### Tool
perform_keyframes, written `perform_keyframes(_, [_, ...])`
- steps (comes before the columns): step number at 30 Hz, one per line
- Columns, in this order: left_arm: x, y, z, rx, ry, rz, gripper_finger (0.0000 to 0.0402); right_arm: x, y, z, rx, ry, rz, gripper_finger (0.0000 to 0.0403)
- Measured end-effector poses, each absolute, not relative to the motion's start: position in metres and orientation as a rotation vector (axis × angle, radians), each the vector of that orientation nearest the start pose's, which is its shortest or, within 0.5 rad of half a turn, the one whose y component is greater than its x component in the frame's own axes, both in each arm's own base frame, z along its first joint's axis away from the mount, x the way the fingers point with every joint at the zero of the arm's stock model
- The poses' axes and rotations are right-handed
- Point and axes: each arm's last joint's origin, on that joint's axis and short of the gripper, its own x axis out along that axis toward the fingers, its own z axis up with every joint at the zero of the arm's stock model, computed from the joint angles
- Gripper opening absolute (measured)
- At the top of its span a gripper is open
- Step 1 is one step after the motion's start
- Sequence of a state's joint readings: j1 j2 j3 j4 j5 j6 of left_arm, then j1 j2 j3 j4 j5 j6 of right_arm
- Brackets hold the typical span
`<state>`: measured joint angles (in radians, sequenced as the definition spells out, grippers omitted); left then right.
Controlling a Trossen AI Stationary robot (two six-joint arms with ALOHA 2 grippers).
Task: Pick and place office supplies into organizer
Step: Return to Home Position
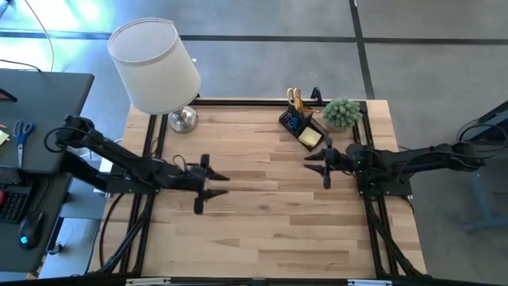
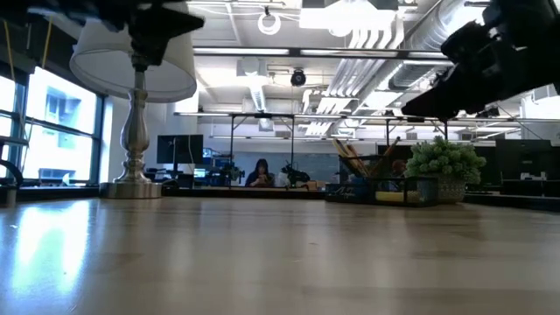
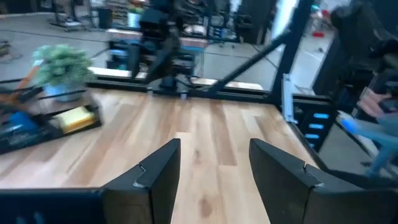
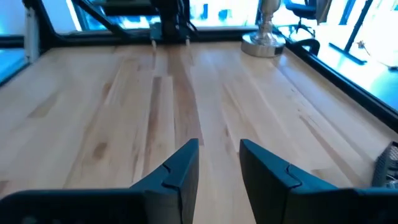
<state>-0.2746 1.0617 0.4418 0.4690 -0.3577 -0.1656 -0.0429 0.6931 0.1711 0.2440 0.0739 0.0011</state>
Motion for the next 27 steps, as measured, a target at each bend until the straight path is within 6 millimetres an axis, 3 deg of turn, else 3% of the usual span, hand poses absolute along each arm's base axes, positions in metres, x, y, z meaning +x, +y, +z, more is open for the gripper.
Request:
perform_keyframes(11, [0.163, -0.035, 0.18, -0.123, -0.025, 0.085, 0.0179, 0.133, -0.007, 0.162, -0.001, 0.195, -0.093, 0.0112])
perform_keyframes(20, [0.134, -0.027, 0.179, -0.12, -0.112, 0.081, 0.0179, 0.128, -0.007, 0.157, 0.02, 0.205, -0.1, 0.0112])
perform_keyframes(27, [0.115, -0.022, 0.176, -0.105, -0.072, 0.083, 0.0179, 0.123, -0.008, 0.159, 0.018, 0.191, -0.122, 0.0112])
